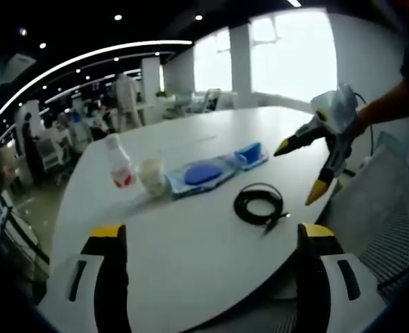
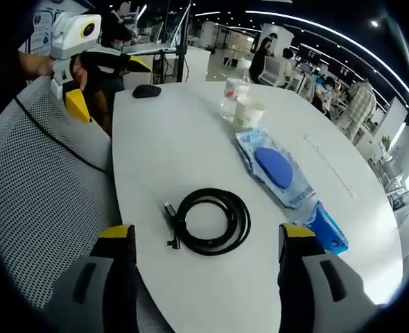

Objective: Arrange the tabletop items into an orderly group along one side of the table until the central work area is clear of visible clutter.

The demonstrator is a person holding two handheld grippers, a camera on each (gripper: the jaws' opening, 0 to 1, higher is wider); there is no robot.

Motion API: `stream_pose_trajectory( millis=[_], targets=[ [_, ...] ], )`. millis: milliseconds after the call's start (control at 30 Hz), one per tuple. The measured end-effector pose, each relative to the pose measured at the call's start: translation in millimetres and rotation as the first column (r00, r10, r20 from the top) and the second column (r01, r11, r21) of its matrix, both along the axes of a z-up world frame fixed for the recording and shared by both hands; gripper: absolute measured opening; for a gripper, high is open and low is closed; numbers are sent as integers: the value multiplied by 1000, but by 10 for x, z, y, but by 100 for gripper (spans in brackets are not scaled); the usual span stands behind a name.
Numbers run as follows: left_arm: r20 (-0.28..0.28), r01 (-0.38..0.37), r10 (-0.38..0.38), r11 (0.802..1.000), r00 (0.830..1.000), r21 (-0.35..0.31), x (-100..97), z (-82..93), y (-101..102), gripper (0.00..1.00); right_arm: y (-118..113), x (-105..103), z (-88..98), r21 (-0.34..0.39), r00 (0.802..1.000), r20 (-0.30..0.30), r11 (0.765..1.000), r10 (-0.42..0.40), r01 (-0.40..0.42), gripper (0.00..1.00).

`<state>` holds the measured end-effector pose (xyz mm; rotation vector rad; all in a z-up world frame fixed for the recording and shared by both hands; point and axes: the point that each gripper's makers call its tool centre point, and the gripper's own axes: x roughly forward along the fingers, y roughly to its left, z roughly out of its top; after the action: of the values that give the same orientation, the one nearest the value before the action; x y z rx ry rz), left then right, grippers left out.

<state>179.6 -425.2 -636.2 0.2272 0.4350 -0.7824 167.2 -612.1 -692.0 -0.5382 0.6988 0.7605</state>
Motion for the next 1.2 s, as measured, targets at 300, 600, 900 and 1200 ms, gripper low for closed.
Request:
stream_pose_trajectory(
  millis=[300, 600, 900, 1200],
  targets=[
    [-5, 7, -7, 1000, 1000, 3, -10, -6, -11, 98, 43, -12, -87, -4, 1000, -18, 1000, 10, -10, 82],
    [-8, 2, -2, 1000, 1000, 0, -9, -9, -7, 98, 88, -23, -175, -15, 999, -33, 1000, 23, -24, 80],
    [-8, -3, 3, 1000, 1000, 1, -5, -13, -1, 97, 118, -39, -252, -15, 998, -53, 999, 37, -38, 77],
    [-11, -10, 10, 1000, 1000, 1, 2, -19, 12, 97, 134, -24, -326, -15, 997, -64, 999, 32, -33, 72]
  ],
)
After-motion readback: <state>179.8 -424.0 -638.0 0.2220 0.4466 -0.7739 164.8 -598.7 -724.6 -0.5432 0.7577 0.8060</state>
